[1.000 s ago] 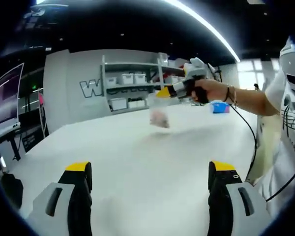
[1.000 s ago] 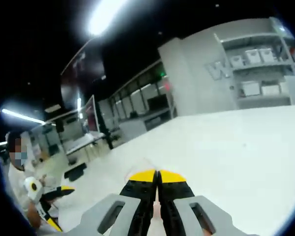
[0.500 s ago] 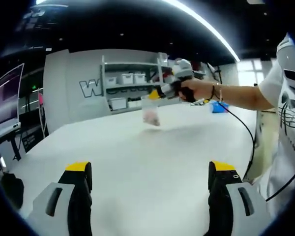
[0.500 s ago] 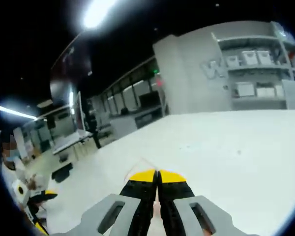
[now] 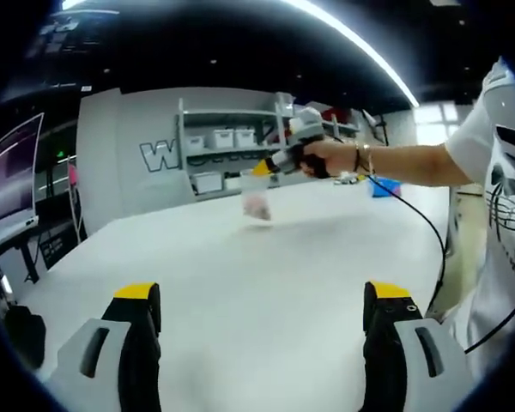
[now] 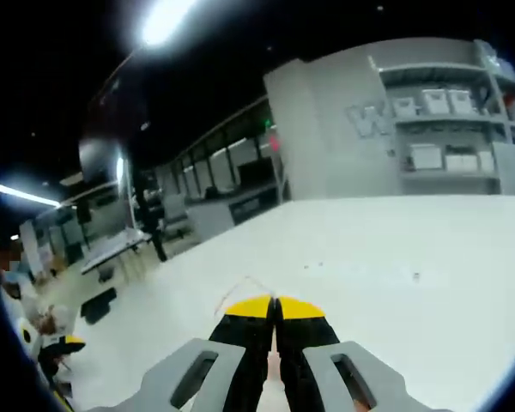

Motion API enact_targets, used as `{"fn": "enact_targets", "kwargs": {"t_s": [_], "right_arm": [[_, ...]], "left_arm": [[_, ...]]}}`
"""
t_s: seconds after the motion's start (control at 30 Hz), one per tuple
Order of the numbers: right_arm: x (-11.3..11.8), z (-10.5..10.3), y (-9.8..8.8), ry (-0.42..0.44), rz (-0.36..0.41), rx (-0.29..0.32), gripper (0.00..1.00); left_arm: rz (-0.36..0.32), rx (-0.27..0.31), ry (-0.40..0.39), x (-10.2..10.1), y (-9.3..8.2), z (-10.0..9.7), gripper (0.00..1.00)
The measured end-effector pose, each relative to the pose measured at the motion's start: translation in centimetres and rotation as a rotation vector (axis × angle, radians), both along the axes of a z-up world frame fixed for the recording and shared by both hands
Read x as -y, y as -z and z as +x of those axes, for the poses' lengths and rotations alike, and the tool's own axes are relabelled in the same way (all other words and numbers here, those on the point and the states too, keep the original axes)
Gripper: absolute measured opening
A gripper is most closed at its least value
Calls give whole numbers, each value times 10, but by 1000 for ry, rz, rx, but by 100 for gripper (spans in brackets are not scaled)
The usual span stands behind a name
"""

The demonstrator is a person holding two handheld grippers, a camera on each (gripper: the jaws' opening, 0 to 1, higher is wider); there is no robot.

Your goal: Open the resealable bag by pulling the two sides of the seal apart until the entire bag opening is separated and visibly accessible.

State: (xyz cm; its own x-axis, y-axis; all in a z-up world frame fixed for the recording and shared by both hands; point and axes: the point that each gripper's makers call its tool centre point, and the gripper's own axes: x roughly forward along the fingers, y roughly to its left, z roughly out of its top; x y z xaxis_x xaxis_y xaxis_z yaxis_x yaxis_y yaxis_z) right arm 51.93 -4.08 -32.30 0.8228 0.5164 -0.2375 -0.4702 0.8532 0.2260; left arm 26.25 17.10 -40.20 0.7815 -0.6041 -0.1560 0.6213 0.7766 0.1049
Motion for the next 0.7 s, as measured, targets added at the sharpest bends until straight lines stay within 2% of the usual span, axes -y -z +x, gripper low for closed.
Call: {"fn": "enact_targets", "kwargs": {"t_s": [0.37,0.57,0.7], "right_arm": [[6,35,-1,30,-36,-5,0],[10,43,1,45,-49,-3,0],[11,43,9,59,-71,-15,0]], "left_arm": [[2,-3,1,2,2,0,97],[6,-3,-4,3,4,0,97],[7,-9,-7,3,6,-1,97]]}}
